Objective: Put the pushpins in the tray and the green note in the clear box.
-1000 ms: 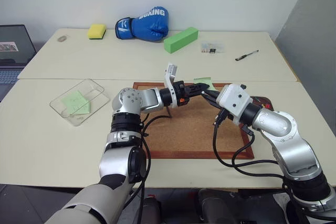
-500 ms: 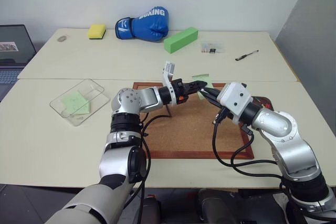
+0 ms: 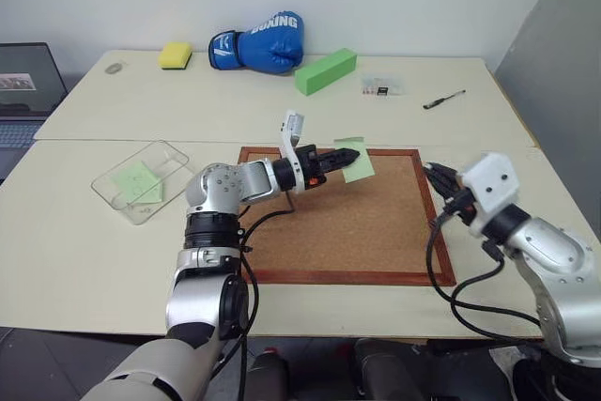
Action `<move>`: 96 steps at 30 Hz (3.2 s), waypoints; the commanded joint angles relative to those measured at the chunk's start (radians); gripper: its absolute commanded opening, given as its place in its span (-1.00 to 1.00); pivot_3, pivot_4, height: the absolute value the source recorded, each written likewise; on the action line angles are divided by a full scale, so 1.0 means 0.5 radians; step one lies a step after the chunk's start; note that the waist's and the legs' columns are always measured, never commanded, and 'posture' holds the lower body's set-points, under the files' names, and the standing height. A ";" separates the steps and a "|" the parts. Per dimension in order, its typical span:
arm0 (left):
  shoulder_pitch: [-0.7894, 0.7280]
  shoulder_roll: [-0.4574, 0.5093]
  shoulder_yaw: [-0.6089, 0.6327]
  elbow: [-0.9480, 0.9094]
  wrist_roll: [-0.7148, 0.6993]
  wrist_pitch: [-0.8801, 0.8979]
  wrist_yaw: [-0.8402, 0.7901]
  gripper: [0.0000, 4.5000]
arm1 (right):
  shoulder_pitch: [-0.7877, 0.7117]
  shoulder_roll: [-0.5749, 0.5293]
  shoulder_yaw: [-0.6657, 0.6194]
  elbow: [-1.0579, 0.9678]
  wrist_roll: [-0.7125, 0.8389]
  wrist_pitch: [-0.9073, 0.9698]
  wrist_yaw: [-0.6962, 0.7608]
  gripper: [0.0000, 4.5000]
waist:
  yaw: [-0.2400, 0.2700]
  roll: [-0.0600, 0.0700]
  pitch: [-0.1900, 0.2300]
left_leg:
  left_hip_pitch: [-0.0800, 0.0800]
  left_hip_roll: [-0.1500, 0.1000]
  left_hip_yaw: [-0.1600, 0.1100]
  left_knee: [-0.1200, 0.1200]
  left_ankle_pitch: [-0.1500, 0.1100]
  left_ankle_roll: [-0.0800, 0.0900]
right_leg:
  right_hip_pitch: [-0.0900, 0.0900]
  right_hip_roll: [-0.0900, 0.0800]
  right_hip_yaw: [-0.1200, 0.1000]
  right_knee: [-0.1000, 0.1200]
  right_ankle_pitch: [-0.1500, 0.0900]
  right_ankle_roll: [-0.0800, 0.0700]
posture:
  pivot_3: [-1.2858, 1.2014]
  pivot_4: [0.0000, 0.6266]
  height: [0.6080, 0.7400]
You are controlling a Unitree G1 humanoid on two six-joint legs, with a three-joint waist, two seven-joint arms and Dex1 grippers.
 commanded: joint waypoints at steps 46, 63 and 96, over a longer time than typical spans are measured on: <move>0.109 0.647 -0.286 -0.696 0.507 -0.631 0.089 -1.00 | -0.608 -0.095 0.147 0.141 0.613 0.122 0.331 0.00 | -0.034 0.000 0.003 | 0.004 0.001 -0.001 0.000 0.003 -0.001 | 0.001 0.004 0.004 0.007 0.001 0.000 | 0.03 -0.52 1.00; 0.435 1.303 -0.348 -0.239 1.359 -1.266 0.334 -1.00 | -1.196 0.202 0.737 0.588 0.497 -0.037 0.489 0.00 | -0.006 -0.006 0.006 | -0.005 0.002 -0.002 -0.001 0.003 -0.001 | -0.005 0.002 -0.002 0.002 0.001 -0.001 | 0.03 -0.52 1.00; 0.754 1.393 -0.112 -0.433 1.664 -1.487 0.635 0.54 | -1.258 0.340 0.906 0.770 0.373 -0.183 0.725 0.01 | -0.016 -0.006 0.007 | -0.002 0.004 -0.003 0.000 0.003 -0.001 | -0.006 0.002 -0.003 0.008 0.002 -0.003 | 0.03 -0.52 1.00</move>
